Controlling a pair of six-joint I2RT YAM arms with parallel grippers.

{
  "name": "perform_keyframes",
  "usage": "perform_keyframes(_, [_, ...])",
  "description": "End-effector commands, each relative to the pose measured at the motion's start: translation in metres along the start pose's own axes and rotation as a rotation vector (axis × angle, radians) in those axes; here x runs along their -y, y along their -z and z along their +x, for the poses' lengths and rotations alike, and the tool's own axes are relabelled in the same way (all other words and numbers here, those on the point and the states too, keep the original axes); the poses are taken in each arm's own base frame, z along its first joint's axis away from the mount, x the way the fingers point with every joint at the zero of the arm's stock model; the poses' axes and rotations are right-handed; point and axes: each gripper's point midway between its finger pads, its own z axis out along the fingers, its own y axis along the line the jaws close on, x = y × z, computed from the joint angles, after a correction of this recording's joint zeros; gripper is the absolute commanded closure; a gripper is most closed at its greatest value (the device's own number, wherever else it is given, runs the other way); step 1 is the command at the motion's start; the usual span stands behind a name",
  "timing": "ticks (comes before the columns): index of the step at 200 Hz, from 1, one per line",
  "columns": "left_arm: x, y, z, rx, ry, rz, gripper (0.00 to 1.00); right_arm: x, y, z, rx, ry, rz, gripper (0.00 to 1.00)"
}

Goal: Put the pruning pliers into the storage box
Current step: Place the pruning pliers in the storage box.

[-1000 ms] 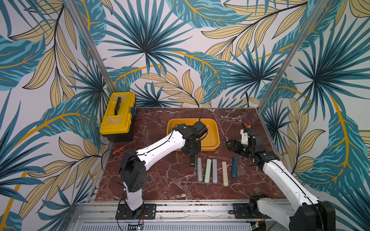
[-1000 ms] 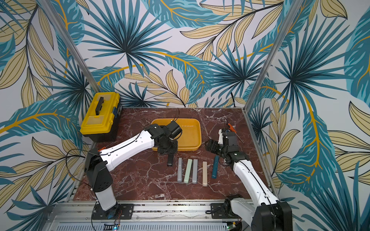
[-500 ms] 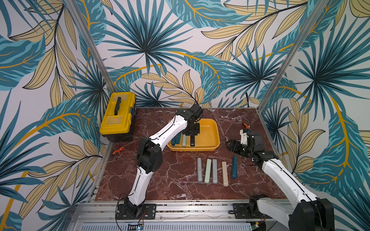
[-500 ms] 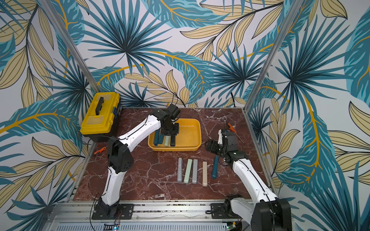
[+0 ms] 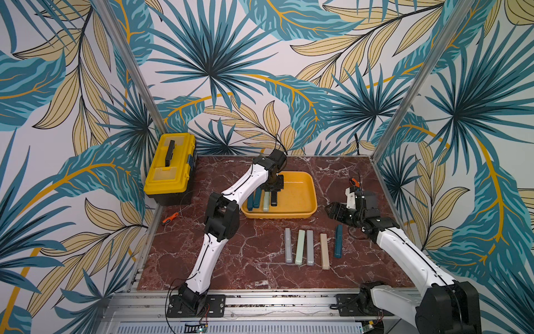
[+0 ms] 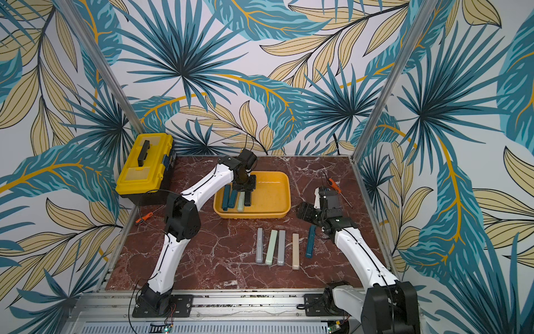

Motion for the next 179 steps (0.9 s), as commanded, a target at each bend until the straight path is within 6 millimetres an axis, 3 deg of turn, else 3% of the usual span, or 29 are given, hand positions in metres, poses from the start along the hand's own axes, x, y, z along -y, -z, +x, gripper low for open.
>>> perform_keyframes(1, [0.005,-0.008,-0.006,0.011,-0.021,0.015,0.78,0.002,0.0,0.001,0.0,0.015,0.016,0.14])
perform_keyframes(11, [0.001,-0.022,0.0,-0.014,-0.021,0.0,0.78,0.003,0.001,0.002,0.0,0.016,0.02,0.15])
perform_keyframes(51, [-0.01,-0.044,0.004,-0.033,-0.032,-0.052,0.78,0.008,0.007,0.006,0.0,0.018,0.045,0.14])
perform_keyframes(108, [-0.019,-0.052,0.004,-0.035,-0.051,-0.089,0.76,0.016,0.012,0.012,-0.014,0.012,0.087,0.14])
perform_keyframes(179, [-0.016,-0.061,0.012,-0.068,-0.038,-0.069,0.62,0.035,0.019,0.018,-0.024,-0.006,0.186,0.15])
